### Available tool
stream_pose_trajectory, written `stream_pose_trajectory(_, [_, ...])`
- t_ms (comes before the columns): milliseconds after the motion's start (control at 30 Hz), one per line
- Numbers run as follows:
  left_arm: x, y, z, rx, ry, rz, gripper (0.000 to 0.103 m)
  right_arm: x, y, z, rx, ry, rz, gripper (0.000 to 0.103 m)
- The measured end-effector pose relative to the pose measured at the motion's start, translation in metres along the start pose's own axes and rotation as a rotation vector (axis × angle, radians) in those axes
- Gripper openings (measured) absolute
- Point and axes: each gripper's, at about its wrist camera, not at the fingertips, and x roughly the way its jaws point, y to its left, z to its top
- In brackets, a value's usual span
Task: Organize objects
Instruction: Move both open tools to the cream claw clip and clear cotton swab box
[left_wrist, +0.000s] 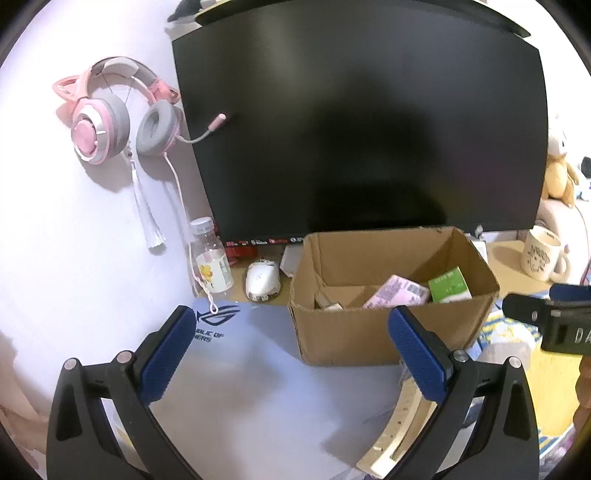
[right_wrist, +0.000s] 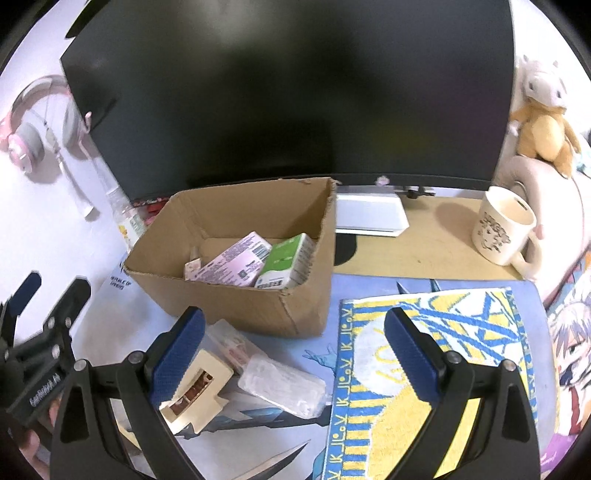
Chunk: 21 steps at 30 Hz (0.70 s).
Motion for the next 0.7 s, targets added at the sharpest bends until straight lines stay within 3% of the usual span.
stream_pose_trajectory(300, [0.002, -0.02, -0.02, 0.05, 0.036, -0.03, 0.103, -0.005, -0.011, -0.018, 0.06, -0.006, 0.026, 0.103])
stream_pose_trajectory(533, [0.002, -0.034, -0.032, 0.091, 0.03, -0.011, 0.103, -0.005, -0.014, -0.032, 0.102, 0.017, 0.056, 0.103])
stream_pose_trajectory(700, [0.006, -0.038, -0.041, 0.107, 0.049, -0.028, 0.103, -0.005, -0.013, -0.037, 0.096, 0.007, 0.029, 0.103])
